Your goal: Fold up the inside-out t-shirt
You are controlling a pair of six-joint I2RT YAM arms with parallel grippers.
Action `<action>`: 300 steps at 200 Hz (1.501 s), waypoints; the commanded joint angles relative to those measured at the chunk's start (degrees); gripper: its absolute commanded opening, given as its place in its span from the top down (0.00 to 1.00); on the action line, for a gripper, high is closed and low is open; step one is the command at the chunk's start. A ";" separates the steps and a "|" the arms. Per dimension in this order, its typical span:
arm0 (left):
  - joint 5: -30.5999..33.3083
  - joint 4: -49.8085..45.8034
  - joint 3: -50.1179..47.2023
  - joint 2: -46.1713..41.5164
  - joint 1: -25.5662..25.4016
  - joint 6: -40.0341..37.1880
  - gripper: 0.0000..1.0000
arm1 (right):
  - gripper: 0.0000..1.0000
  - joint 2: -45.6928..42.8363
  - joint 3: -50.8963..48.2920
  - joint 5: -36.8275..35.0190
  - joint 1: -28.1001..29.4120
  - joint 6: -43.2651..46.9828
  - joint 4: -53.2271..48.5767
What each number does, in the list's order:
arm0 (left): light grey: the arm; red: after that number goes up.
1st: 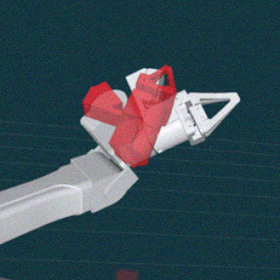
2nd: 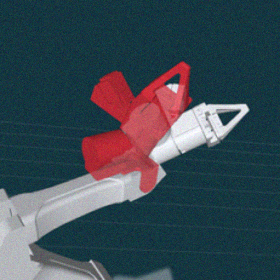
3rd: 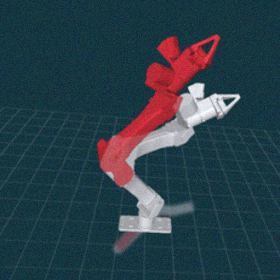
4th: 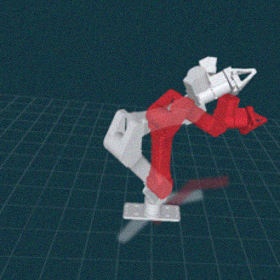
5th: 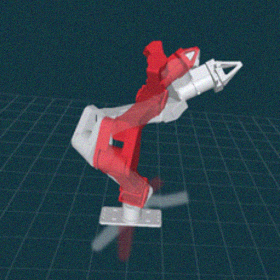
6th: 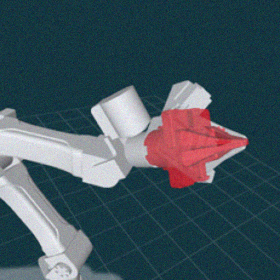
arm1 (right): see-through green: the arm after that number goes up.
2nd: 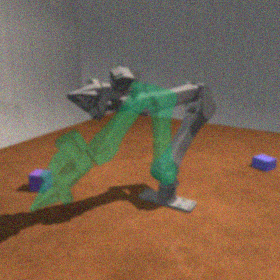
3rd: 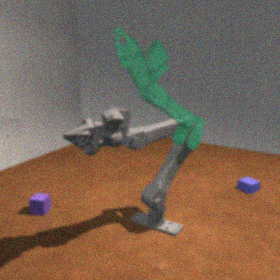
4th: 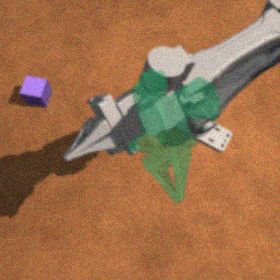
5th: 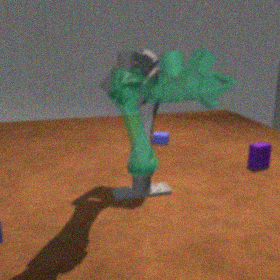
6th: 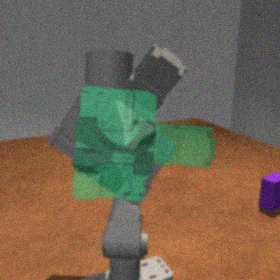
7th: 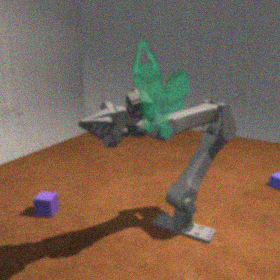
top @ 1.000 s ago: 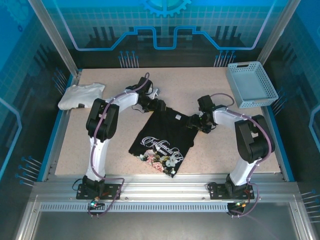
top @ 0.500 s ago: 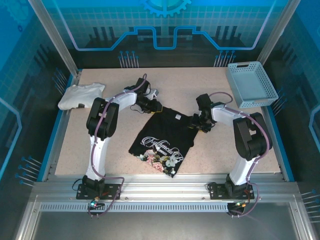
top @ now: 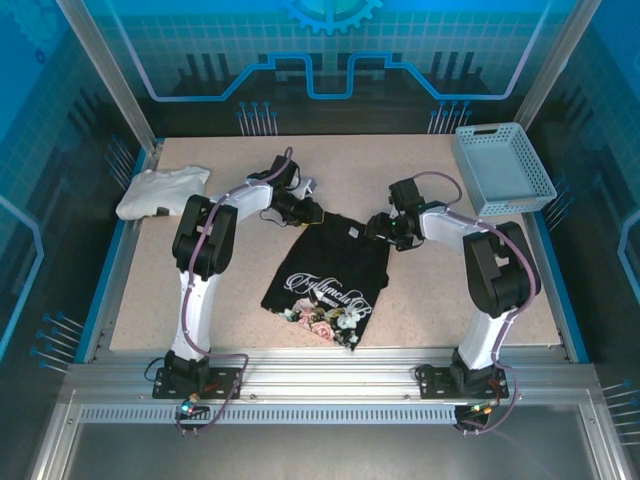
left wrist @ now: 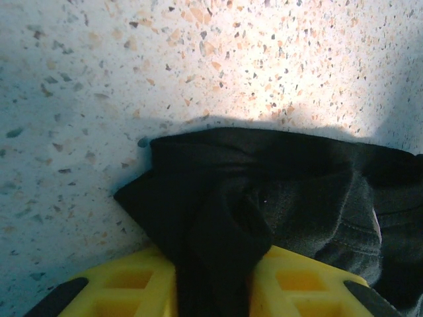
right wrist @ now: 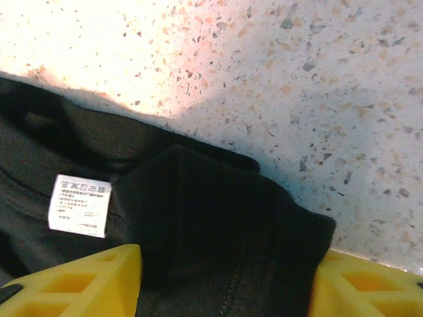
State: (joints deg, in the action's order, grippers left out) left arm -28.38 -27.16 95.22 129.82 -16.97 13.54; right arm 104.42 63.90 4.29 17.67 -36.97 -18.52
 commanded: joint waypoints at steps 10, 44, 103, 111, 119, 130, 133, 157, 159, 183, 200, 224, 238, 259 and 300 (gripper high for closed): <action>-1.43 -0.46 0.36 0.31 0.54 0.52 0.71 | 0.36 3.79 2.36 -1.46 1.35 1.81 -0.28; -1.33 0.57 -0.71 -0.38 0.71 1.48 0.76 | 0.41 5.78 2.67 0.68 3.05 1.66 1.26; -0.47 4.44 -5.39 -2.83 2.60 4.15 0.90 | 0.73 6.22 4.44 -0.30 3.36 2.77 1.35; -0.05 5.88 -6.56 -3.52 3.17 5.03 0.94 | 0.78 5.66 4.24 -0.60 3.00 3.44 1.94; 0.01 7.75 -7.95 -4.40 3.82 6.06 0.99 | 0.83 4.93 3.99 -0.69 2.70 4.31 3.03; -0.04 10.66 -9.76 -5.45 4.75 7.88 1.00 | 0.89 3.89 3.78 -0.69 2.47 5.84 4.72; -0.15 11.43 -10.19 -5.72 4.95 8.37 1.00 | 0.91 3.70 3.85 -0.65 2.38 6.24 5.10; -0.81 16.77 -12.24 -7.57 5.98 10.95 1.00 | 1.00 2.78 4.75 1.52 1.52 8.78 8.75; -0.87 17.07 -12.25 -7.67 6.05 11.15 1.00 | 1.00 2.78 4.85 1.79 1.43 8.94 9.05; -0.99 20.32 -11.59 -8.91 6.84 12.99 1.00 | 1.00 3.56 8.00 3.58 0.42 10.78 10.89; -1.20 22.61 -10.15 -9.79 7.95 14.52 1.00 | 1.00 4.25 11.35 4.84 -0.65 11.94 12.04; -1.35 23.50 -3.94 -10.29 9.37 15.73 1.00 | 1.00 5.89 20.25 7.07 -2.63 13.93 11.10; -1.24 23.20 1.53 -10.27 9.84 15.77 1.00 | 1.00 6.95 27.00 8.39 -3.63 15.20 9.88; -1.17 23.03 9.12 -10.61 10.06 15.96 1.00 | 1.00 8.19 37.75 10.03 -4.57 17.13 6.25; -2.03 27.62 4.75 -17.77 9.78 16.41 1.00 | 1.00 3.58 39.17 11.95 -4.32 20.62 4.66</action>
State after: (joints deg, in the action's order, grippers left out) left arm -29.87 -3.09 104.36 118.65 -7.99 28.69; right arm 111.83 104.60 14.17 14.02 -19.68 -12.03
